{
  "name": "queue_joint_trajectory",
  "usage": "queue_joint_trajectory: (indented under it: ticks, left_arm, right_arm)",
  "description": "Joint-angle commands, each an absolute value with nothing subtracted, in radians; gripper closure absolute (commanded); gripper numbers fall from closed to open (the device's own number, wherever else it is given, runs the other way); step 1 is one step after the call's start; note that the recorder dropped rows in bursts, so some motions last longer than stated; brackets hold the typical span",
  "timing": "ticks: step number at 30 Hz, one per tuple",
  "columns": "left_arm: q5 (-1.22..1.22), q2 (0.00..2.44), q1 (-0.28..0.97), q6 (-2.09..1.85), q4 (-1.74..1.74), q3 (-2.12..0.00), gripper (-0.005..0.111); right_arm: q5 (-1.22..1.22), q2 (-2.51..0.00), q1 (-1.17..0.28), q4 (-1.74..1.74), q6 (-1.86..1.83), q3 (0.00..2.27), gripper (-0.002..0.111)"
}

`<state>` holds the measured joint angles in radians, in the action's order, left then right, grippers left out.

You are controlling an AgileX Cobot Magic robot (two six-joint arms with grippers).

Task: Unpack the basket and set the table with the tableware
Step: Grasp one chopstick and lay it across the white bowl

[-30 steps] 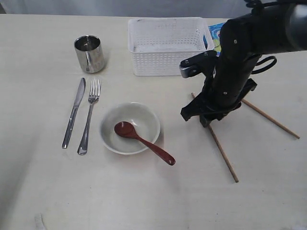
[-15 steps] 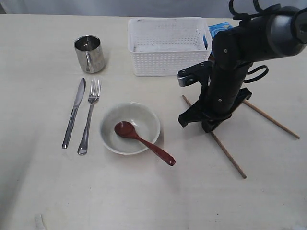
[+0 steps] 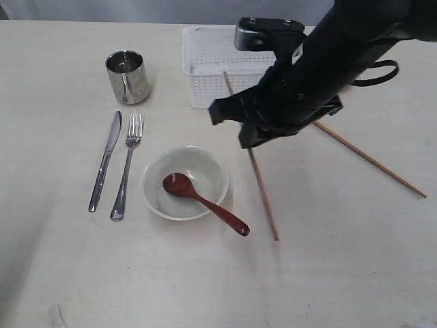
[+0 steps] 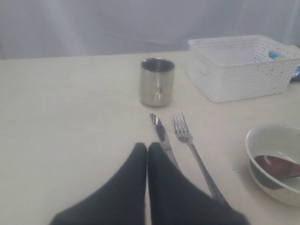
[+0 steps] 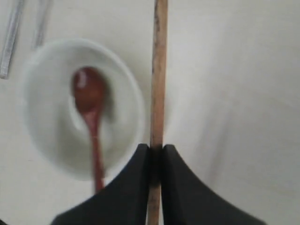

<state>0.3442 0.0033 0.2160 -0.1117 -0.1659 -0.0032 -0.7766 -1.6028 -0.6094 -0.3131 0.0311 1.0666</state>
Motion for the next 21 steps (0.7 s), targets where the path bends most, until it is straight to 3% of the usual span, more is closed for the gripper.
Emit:
queue_joint_trajectory:
  ticks: [1,7,21]
  left_arm:
    - [0.342,0.000,0.222,-0.109,-0.164,0.000,0.107]
    - [0.342,0.000,0.222,-0.109,-0.164,0.000,0.107]
    - [0.342,0.000,0.222,-0.109,-0.164,0.000,0.107]
  right_arm:
    - [-0.646,-1.598,-0.704,-0.431,0.041,1.071,0.109]
    - [-0.608,-1.708,-0.783,-0.469,0.102,1.146,0.109]
    - [-0.750,-1.968,-0.758,-0.390,0.225,1.325,0.109]
